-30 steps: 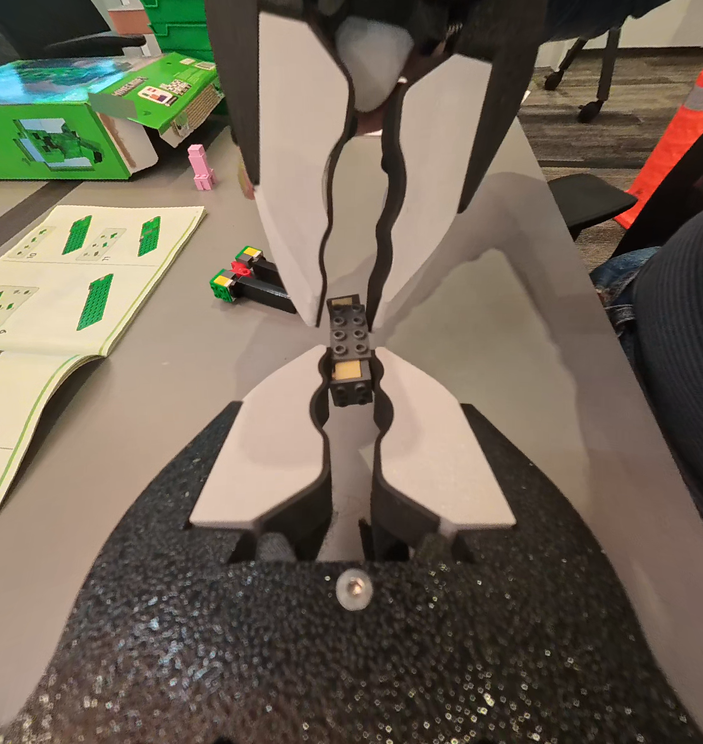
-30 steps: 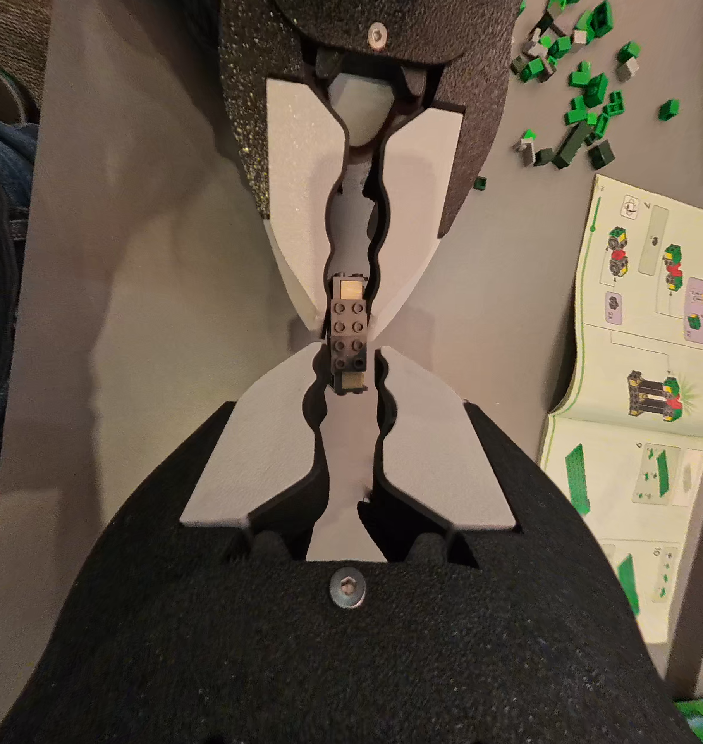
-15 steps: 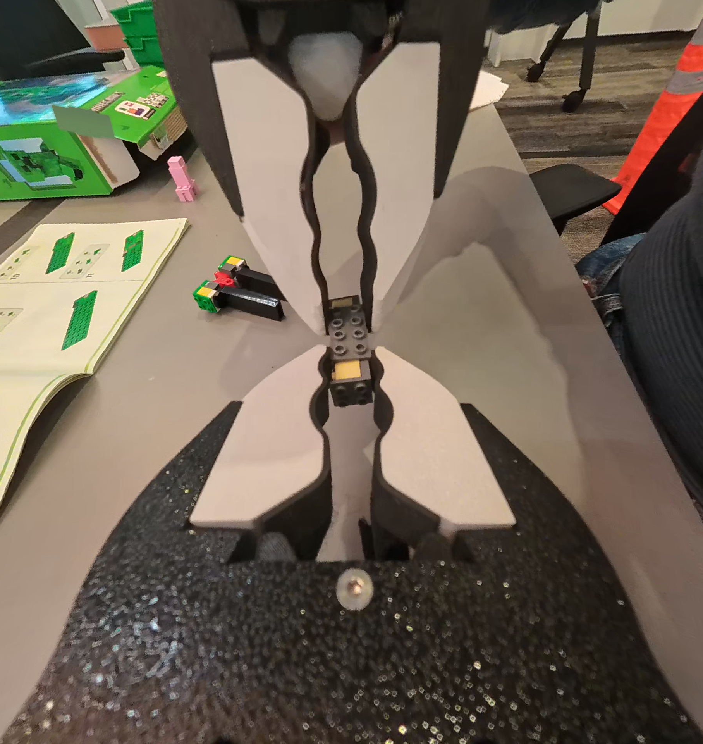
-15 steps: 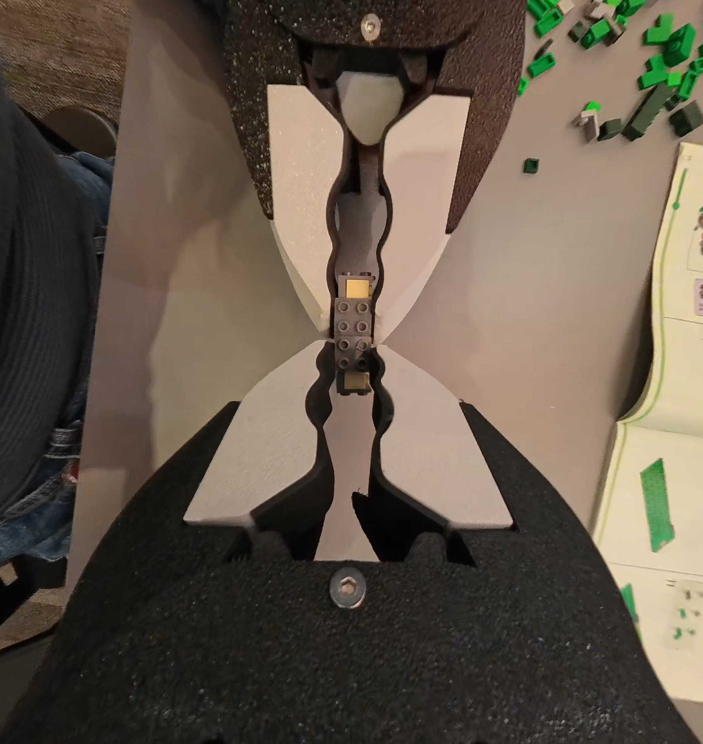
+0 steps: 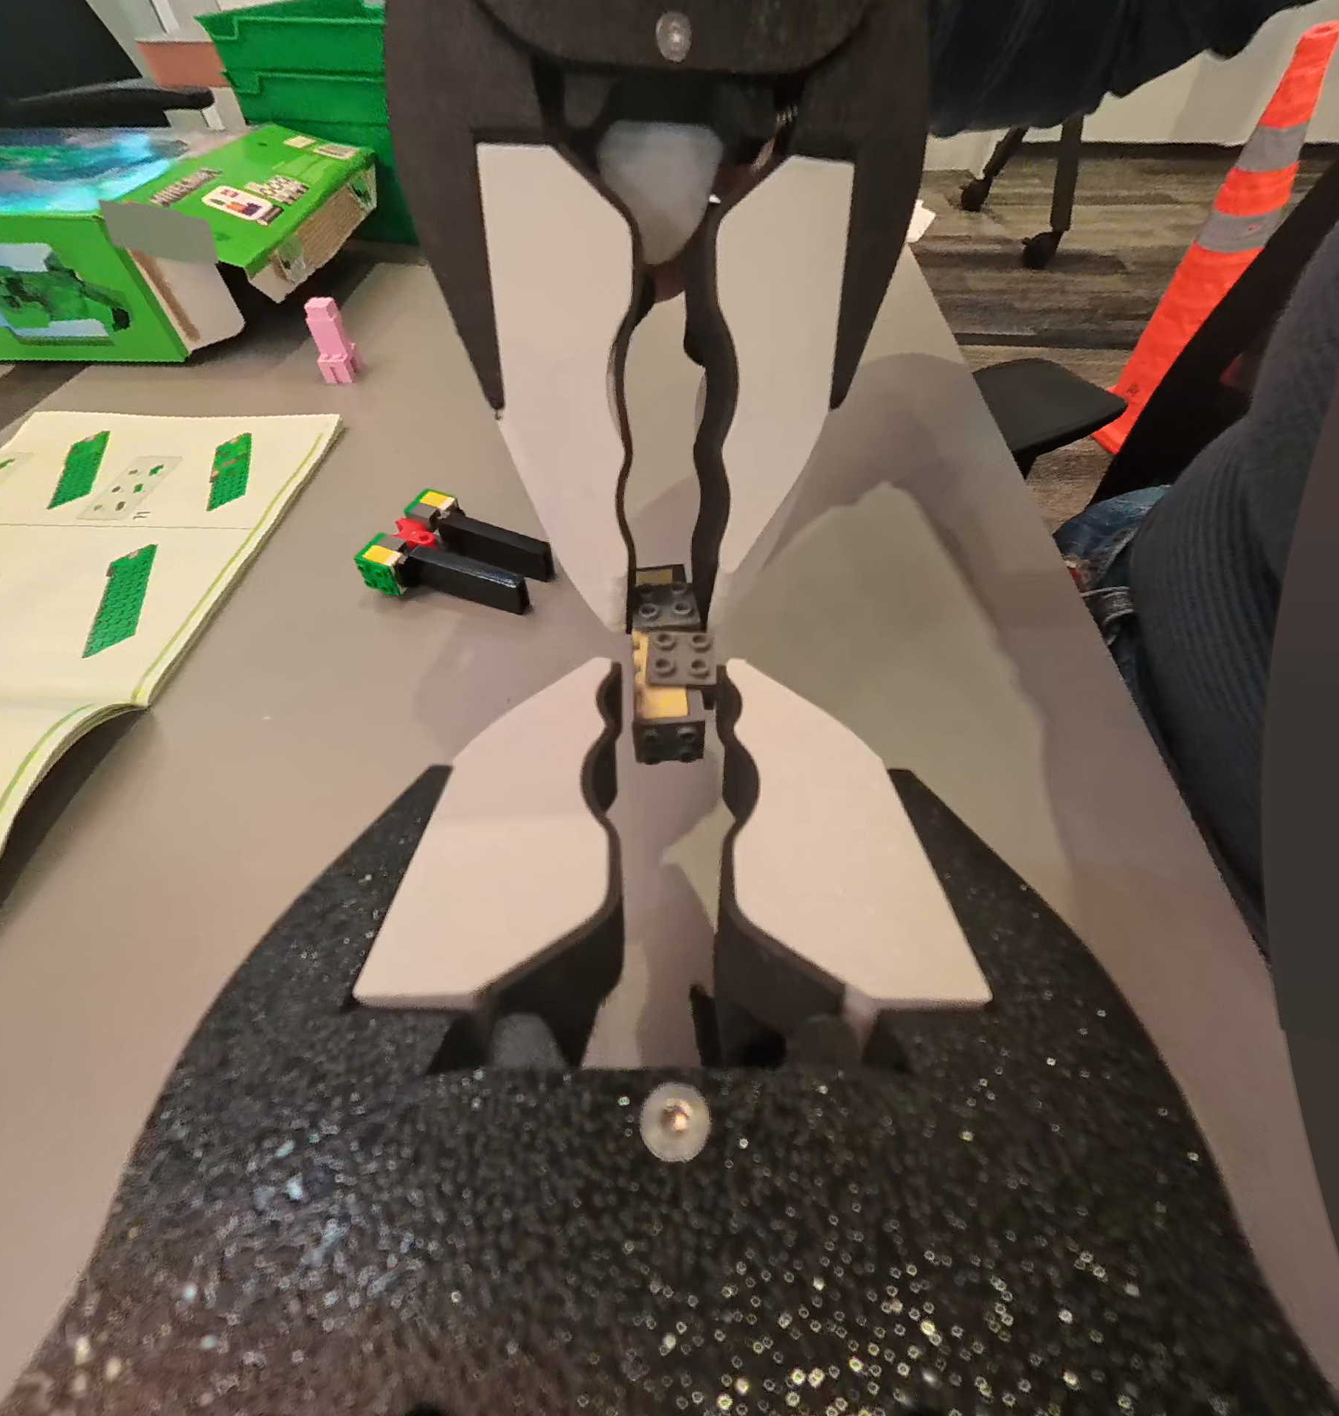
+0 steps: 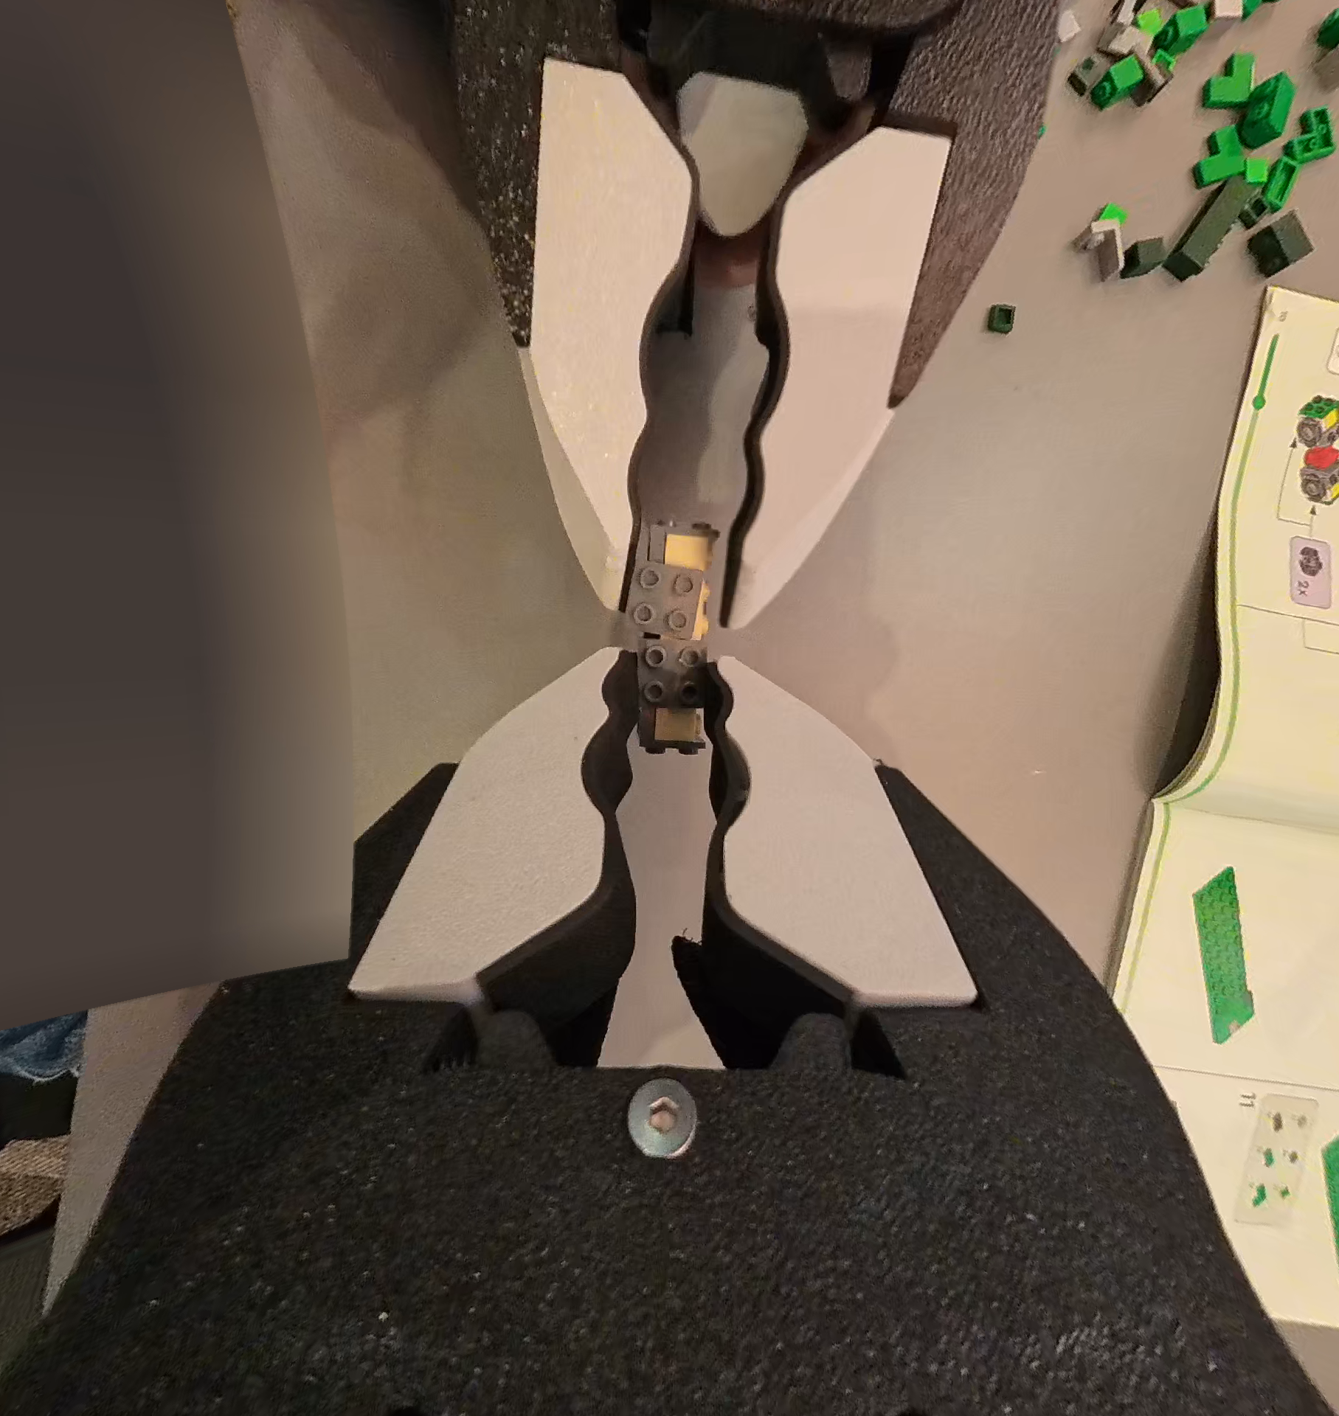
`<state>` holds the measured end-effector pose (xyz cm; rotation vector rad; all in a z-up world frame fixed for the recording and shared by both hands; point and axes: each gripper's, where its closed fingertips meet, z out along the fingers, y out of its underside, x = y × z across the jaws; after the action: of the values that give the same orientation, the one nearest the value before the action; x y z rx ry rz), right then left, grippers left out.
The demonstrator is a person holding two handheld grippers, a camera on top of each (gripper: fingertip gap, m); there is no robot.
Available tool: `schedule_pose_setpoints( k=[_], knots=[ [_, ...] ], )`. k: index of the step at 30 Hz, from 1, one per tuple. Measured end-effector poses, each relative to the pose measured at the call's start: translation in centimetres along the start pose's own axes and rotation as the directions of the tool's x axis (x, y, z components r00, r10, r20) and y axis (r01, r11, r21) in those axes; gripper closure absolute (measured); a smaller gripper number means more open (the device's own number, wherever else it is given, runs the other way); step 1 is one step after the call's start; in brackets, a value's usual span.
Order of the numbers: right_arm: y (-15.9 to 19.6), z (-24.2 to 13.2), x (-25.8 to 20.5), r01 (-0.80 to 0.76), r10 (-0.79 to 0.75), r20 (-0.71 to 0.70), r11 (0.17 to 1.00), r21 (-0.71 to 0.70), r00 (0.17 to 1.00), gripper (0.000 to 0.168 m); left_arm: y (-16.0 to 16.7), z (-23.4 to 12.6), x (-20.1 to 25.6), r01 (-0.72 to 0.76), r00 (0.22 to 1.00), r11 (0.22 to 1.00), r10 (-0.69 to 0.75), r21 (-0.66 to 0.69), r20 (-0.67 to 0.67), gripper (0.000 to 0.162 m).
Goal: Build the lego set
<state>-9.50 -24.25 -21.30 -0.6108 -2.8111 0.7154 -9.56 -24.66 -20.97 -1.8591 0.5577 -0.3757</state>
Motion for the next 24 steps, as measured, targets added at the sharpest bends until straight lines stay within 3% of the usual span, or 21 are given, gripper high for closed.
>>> schedule_pose_setpoints(
  k=[17,24],
  knots=[
    [0.4,0.5,0.1,-0.085,0.085,0.012,0.996,0.002,0.996,0.152,0.9,0.5,-0.2,-0.012,1.0,0.999,0.013,-0.042,0.023,0.141],
    [1.8,2.5,-0.6,-0.1,0.103,0.051,0.993,-0.062,0.993,0.152,3.1,1.4,0.5,0.042,0.998,0.985,-0.049,-0.169,-0.038,0.142]
  ],
)
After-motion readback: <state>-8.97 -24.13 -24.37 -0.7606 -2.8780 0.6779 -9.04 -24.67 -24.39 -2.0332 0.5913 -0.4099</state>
